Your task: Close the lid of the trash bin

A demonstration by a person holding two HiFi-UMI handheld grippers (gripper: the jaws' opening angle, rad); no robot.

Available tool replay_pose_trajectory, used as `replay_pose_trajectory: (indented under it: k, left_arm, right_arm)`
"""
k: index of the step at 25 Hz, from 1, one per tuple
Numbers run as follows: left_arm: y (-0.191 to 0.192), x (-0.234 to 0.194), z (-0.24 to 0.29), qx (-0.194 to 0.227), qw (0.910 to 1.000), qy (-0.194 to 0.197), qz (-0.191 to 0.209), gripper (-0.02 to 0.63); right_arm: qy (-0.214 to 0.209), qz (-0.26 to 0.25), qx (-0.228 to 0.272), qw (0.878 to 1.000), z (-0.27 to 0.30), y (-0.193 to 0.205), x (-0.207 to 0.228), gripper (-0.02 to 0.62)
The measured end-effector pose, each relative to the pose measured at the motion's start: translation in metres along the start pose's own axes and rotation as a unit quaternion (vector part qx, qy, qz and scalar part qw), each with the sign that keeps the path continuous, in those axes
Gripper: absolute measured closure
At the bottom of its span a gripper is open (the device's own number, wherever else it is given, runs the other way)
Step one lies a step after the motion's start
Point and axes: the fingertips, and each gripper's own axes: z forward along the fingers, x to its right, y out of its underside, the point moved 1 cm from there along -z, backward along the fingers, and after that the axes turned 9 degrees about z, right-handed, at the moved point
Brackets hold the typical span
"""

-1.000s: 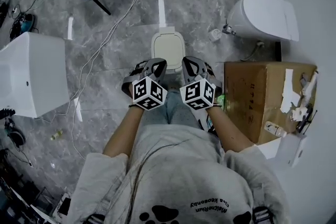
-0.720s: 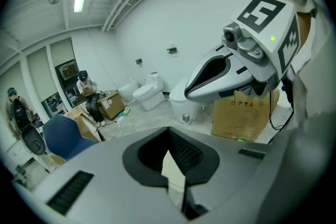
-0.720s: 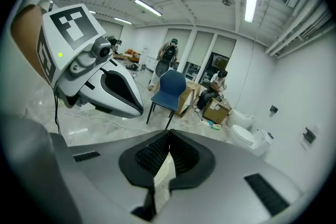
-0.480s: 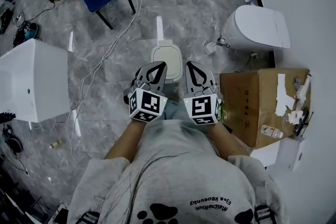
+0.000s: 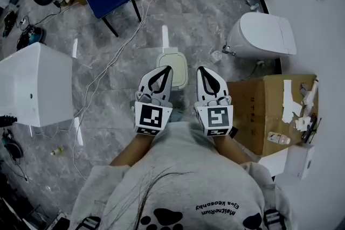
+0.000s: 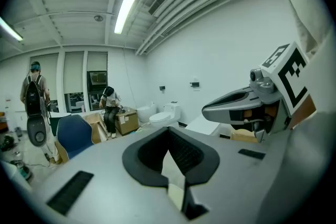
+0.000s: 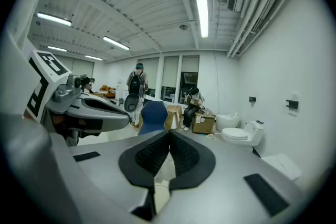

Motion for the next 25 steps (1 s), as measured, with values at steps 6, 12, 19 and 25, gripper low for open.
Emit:
replay_pose_trajectory:
  k: [6,12,19,25]
  left_arm:
    - [-0.01,-0.001,-0.011,0.024,0.9991,-0.025,-0.023,0.586]
    - [-0.003,0.005,-0.014,0.022,0.9988,-0.028,-0.035,0.586]
    - [-0.004,0.013,-0.014,0.02,0.9989,-0.026,-0.032,0.586]
    - [-0.005,0.013,-0.013,0.021,0.9989,-0.028,-0.03,0.586]
  right_arm:
    - [-0.006,0.009,0.024,1.0,-0.009,-0.013,-0.009,0.563]
    - [-0.019,0.015,0.019,1.0,-0.015,-0.007,-0.016,0.563]
    - [-0.017,0.01,0.019,1.0,-0.019,-0.005,-0.009,0.563]
    - [-0.016,0.004,0.025,1.0,-0.016,-0.008,-0.006,0.563]
